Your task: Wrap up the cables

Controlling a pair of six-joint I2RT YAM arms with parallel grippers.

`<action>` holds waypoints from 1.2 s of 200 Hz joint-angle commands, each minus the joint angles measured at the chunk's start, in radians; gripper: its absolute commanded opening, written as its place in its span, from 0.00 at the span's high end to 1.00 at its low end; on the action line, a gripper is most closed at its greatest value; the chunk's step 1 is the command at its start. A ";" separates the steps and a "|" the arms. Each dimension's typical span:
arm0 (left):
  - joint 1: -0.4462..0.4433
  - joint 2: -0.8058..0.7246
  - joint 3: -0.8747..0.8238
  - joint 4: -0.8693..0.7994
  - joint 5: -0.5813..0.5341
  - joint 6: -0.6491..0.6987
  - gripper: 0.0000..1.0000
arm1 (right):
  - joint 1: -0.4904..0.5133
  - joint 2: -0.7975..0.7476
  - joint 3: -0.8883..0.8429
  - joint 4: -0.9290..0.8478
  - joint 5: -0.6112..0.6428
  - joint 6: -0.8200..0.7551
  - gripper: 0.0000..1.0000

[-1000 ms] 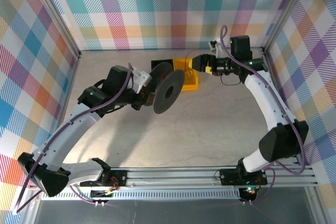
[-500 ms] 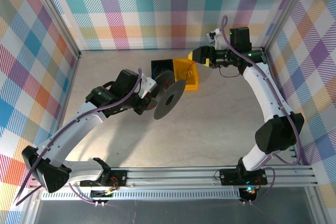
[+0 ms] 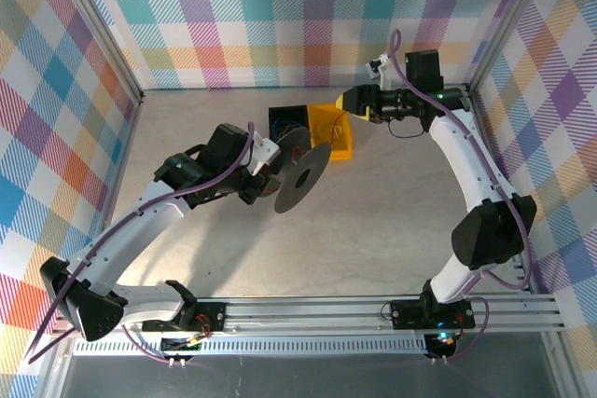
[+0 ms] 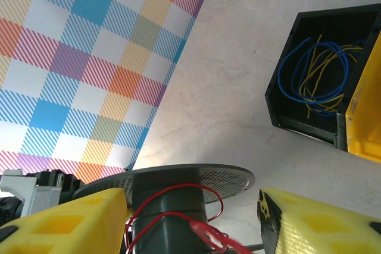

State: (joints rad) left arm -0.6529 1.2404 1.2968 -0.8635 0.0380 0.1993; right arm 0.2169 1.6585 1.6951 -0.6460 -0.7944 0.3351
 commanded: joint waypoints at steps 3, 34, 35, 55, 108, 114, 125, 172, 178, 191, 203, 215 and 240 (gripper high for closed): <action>-0.021 -0.007 0.044 0.043 0.004 0.006 1.00 | -0.005 0.014 0.029 -0.003 -0.013 0.002 0.44; -0.031 0.002 0.052 0.038 -0.007 0.007 1.00 | -0.005 0.020 0.035 -0.004 -0.018 0.005 0.57; -0.030 0.002 0.053 0.038 -0.007 0.007 1.00 | -0.005 0.020 0.035 -0.004 -0.018 0.005 0.57; -0.033 0.003 0.054 0.038 -0.015 0.007 1.00 | -0.005 0.016 0.040 -0.011 -0.020 0.003 0.60; -0.032 0.002 0.058 0.035 -0.040 0.009 1.00 | -0.006 0.004 0.029 -0.030 -0.018 -0.012 0.62; -0.032 0.002 0.059 0.034 -0.041 0.008 1.00 | -0.006 0.004 0.026 -0.031 -0.019 -0.012 0.62; -0.032 0.001 0.061 0.032 -0.043 0.008 1.00 | -0.005 0.001 0.021 -0.026 -0.018 -0.009 0.63; -0.033 0.001 0.068 0.024 -0.048 0.007 1.00 | -0.005 -0.004 0.011 -0.016 -0.022 0.001 0.76; -0.033 0.001 0.070 0.024 -0.047 0.007 1.00 | -0.005 -0.005 0.010 -0.015 -0.022 0.002 0.77; -0.033 0.002 0.071 0.024 -0.052 0.008 1.00 | -0.005 -0.005 0.010 -0.015 -0.024 0.002 0.80; -0.031 0.004 0.073 0.023 -0.051 0.007 1.00 | -0.005 -0.006 0.008 -0.014 -0.026 0.001 0.83; -0.033 0.004 0.073 0.025 -0.051 0.007 1.00 | -0.005 -0.008 0.006 -0.014 -0.026 0.002 0.87; -0.032 0.008 0.073 0.025 -0.054 0.007 1.00 | -0.006 -0.012 0.015 -0.021 -0.023 -0.001 1.00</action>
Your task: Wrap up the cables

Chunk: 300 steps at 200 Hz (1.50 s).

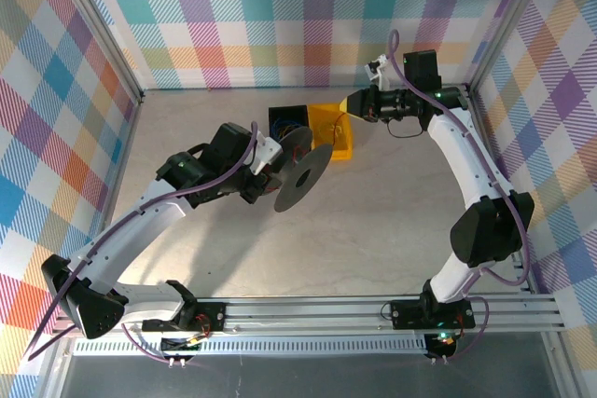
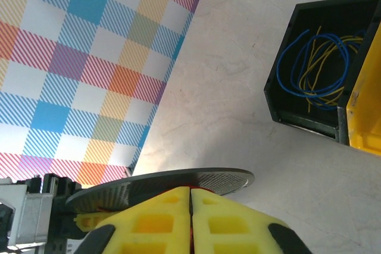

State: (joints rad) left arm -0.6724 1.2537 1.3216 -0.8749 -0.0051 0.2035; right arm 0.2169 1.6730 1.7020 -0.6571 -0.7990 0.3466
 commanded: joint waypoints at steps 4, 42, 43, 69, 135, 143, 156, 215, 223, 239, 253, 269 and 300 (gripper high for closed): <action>-0.013 -0.003 0.047 0.036 -0.014 0.003 1.00 | -0.005 -0.027 0.011 -0.012 -0.016 -0.015 1.00; -0.013 0.045 0.066 0.013 -0.029 -0.012 1.00 | -0.005 -0.029 0.070 -0.037 -0.002 -0.036 1.00; -0.013 0.047 0.068 0.011 -0.030 -0.014 1.00 | -0.005 -0.030 0.072 -0.038 -0.001 -0.037 1.00; -0.026 0.090 0.088 0.012 -0.125 -0.080 1.00 | -0.005 -0.010 0.177 -0.074 0.007 -0.059 1.00; -0.073 0.301 0.287 -0.075 -0.352 -0.306 1.00 | 0.109 0.006 0.353 -0.031 -0.036 0.008 1.00; -0.073 0.336 0.331 -0.101 -0.393 -0.345 1.00 | 0.148 -0.007 0.343 -0.014 -0.033 0.009 1.00; -0.071 0.398 0.423 -0.166 -0.464 -0.403 1.00 | 0.211 -0.044 0.302 0.040 -0.014 0.021 1.00; 0.002 0.529 0.667 -0.246 -0.463 -0.509 1.00 | 0.427 -0.303 -0.072 0.318 0.115 0.129 1.00; 0.016 0.525 0.671 -0.232 -0.441 -0.516 1.00 | 0.442 -0.351 -0.161 0.365 0.143 0.152 1.00; 0.037 0.515 0.670 -0.200 -0.407 -0.524 1.00 | 0.456 -0.439 -0.336 0.471 0.178 0.217 1.00; 0.055 0.509 0.670 -0.179 -0.385 -0.530 1.00 | 0.463 -0.489 -0.460 0.531 0.198 0.267 1.00; 0.063 0.509 0.675 -0.162 -0.365 -0.529 1.00 | 0.477 -0.519 -0.537 0.563 0.217 0.295 1.00; 0.065 0.497 0.651 -0.110 -0.352 -0.548 1.00 | 0.511 -0.510 -0.569 0.580 0.234 0.307 1.00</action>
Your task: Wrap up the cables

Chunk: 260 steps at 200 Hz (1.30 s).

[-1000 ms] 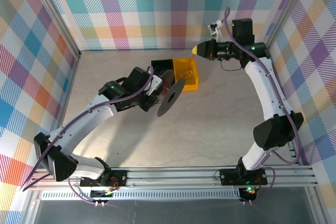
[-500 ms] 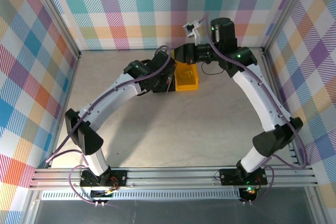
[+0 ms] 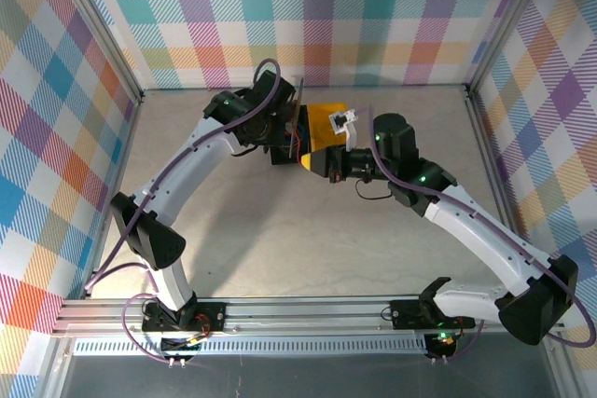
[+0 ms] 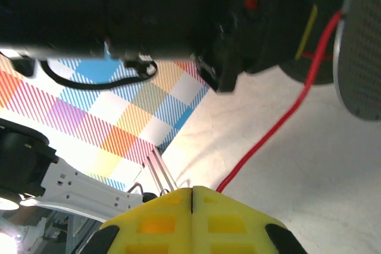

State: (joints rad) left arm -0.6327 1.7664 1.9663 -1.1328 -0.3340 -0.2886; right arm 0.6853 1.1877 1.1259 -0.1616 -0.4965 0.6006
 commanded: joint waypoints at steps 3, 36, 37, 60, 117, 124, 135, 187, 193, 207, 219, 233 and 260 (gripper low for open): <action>0.025 -0.022 0.001 0.160 -0.021 -0.061 1.00 | 0.048 -0.021 0.005 0.088 -0.067 0.052 1.00; 0.059 -0.069 -0.041 0.291 0.061 -0.127 1.00 | 0.116 0.023 -0.079 0.181 -0.034 0.094 1.00; 0.060 -0.070 -0.042 0.295 0.065 -0.129 1.00 | 0.118 0.024 -0.083 0.185 -0.032 0.096 1.00; 0.099 -0.110 -0.068 0.396 0.150 -0.186 1.00 | 0.150 0.045 -0.175 0.257 0.017 0.123 1.00; 0.214 -0.267 -0.242 0.638 0.405 -0.361 1.00 | 0.144 0.044 -0.384 0.364 0.105 0.137 1.00; 0.235 -0.293 -0.281 0.683 0.446 -0.395 1.00 | 0.133 0.045 -0.400 0.373 0.106 0.137 1.00; 0.266 -0.328 -0.332 0.736 0.498 -0.438 1.00 | 0.112 0.050 -0.428 0.391 0.104 0.139 1.00; 0.363 -0.446 -0.480 0.922 0.685 -0.577 1.00 | -0.065 0.090 -0.508 0.483 -0.025 0.144 1.00; 0.373 -0.458 -0.500 0.953 0.708 -0.596 1.00 | -0.089 0.094 -0.507 0.485 -0.041 0.143 1.00; 0.391 -0.481 -0.532 1.007 0.753 -0.633 1.00 | -0.137 0.110 -0.502 0.487 -0.082 0.142 1.00; 0.401 -0.495 -0.556 1.050 0.794 -0.653 1.00 | -0.175 0.128 -0.499 0.502 -0.117 0.149 1.00; 0.407 -0.512 -0.583 1.095 0.842 -0.671 1.00 | -0.213 0.154 -0.499 0.527 -0.149 0.158 1.00; 0.412 -0.513 -0.635 1.206 1.014 -0.689 1.00 | -0.290 0.211 -0.494 0.587 -0.211 0.176 1.00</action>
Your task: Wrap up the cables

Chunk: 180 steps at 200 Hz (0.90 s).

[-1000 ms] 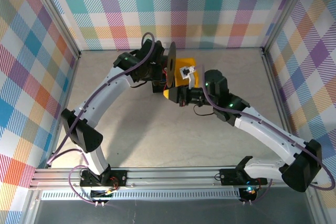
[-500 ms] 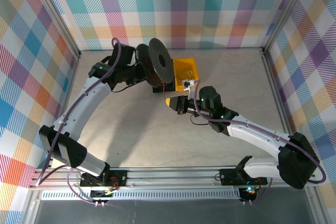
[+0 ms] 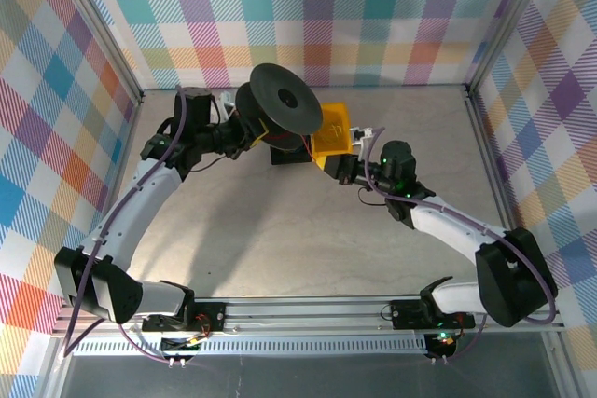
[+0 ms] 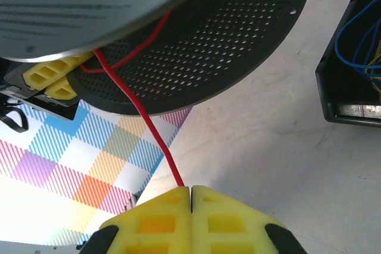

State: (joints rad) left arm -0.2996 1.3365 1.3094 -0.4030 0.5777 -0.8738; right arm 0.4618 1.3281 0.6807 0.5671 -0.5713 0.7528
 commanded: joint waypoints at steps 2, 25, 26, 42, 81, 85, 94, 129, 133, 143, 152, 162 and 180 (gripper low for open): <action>0.079 -0.083 0.016 0.485 0.114 -0.106 1.00 | -0.072 0.076 -0.048 -0.137 -0.141 0.025 1.00; 0.080 -0.101 -0.047 0.541 0.220 -0.076 1.00 | -0.139 0.127 -0.022 -0.113 -0.202 0.031 1.00; 0.080 -0.103 -0.048 0.540 0.223 -0.071 1.00 | -0.141 0.129 -0.019 -0.113 -0.204 0.031 1.00; 0.080 -0.132 -0.064 0.467 0.267 0.034 1.00 | -0.184 0.154 0.009 -0.127 -0.245 0.021 1.00; 0.080 -0.178 -0.037 0.258 0.367 0.263 1.00 | -0.289 0.237 0.071 -0.160 -0.355 0.000 1.00; 0.080 -0.181 -0.031 0.233 0.377 0.286 1.00 | -0.298 0.247 0.078 -0.160 -0.365 0.003 1.00; 0.080 -0.181 -0.021 0.185 0.399 0.331 1.00 | -0.311 0.266 0.098 -0.162 -0.382 0.005 1.00; 0.076 -0.202 -0.037 0.133 0.519 0.443 1.00 | -0.324 0.330 0.204 -0.212 -0.421 -0.015 1.00; 0.075 -0.204 -0.035 0.089 0.535 0.472 1.00 | -0.325 0.337 0.214 -0.215 -0.424 -0.016 1.00; 0.066 -0.212 -0.027 0.022 0.571 0.546 1.00 | -0.329 0.357 0.248 -0.232 -0.437 -0.022 1.00; 0.056 -0.217 -0.010 -0.064 0.595 0.628 1.00 | -0.334 0.379 0.277 -0.246 -0.448 -0.025 1.00; 0.046 -0.216 0.021 -0.165 0.608 0.723 1.00 | -0.339 0.405 0.310 -0.264 -0.465 -0.029 1.00; 0.028 -0.213 0.053 -0.302 0.615 0.841 1.00 | -0.345 0.455 0.371 -0.310 -0.499 -0.047 1.00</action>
State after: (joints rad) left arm -0.2604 1.2480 1.2285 -0.5861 0.9157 -0.3027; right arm 0.2085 1.6852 1.0084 0.4252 -1.1683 0.7612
